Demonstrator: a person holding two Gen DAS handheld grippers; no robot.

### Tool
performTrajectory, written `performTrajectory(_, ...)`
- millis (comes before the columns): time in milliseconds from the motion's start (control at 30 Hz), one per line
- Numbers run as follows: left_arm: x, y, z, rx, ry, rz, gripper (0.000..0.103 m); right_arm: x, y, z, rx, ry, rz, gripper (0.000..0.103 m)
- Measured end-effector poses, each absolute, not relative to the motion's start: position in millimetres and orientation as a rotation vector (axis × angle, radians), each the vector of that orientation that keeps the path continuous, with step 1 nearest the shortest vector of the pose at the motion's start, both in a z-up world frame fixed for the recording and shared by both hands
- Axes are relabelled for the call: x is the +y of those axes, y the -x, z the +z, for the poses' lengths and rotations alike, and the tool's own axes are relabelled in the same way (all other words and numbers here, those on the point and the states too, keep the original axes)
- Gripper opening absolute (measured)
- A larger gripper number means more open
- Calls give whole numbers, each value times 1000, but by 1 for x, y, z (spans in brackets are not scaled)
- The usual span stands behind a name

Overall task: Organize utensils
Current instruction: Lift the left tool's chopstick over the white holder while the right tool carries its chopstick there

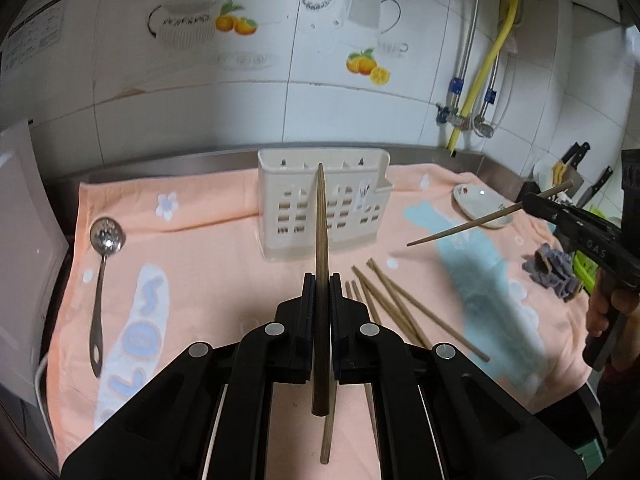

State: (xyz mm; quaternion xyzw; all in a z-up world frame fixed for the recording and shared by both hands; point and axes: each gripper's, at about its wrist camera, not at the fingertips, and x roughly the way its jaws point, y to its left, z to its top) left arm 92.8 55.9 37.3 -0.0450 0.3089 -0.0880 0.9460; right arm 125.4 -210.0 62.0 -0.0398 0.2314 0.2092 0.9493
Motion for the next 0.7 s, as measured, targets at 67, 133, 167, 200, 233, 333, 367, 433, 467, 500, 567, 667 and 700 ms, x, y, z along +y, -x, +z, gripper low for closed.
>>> performTrajectory(67,59,-99,50,633,81,-184,6,-209,-127,69,455,77,430,6)
performTrajectory(133,61,-107,61,657,62,-192,6,-208,-131,79,434,69,438,6)
performTrajectory(167,62,-112,64,671,54,-192,6,-208,-132,83,427,66,441,6)
performTrajectory(200,63,-119,69,692,40,-187,6,-208,-134,88,417,63,446,6)
performTrajectory(233,65,-124,72,707,26,-187,6,-207,-137,94,408,60,451,6)
performTrajectory(333,67,-143,83,770,-34,-185,6,-201,-146,107,393,54,465,6)
performTrajectory(367,68,-149,86,792,-47,-190,6,-200,-148,109,391,55,468,6)
performTrajectory(433,69,-160,89,845,-69,-198,6,-193,-158,116,389,71,467,6)
performTrajectory(467,69,-166,91,872,-85,-204,6,-191,-162,117,392,77,466,6)
performTrajectory(500,69,-169,92,886,-92,-206,6,-188,-168,118,400,81,466,6)
performTrajectory(567,72,-181,96,932,-95,-208,6,-183,-181,119,420,90,465,6)
performTrajectory(667,75,-195,101,971,-104,-203,6,-176,-196,120,445,103,463,6)
performTrajectory(700,75,-198,103,977,-107,-207,6,-174,-201,120,455,109,462,6)
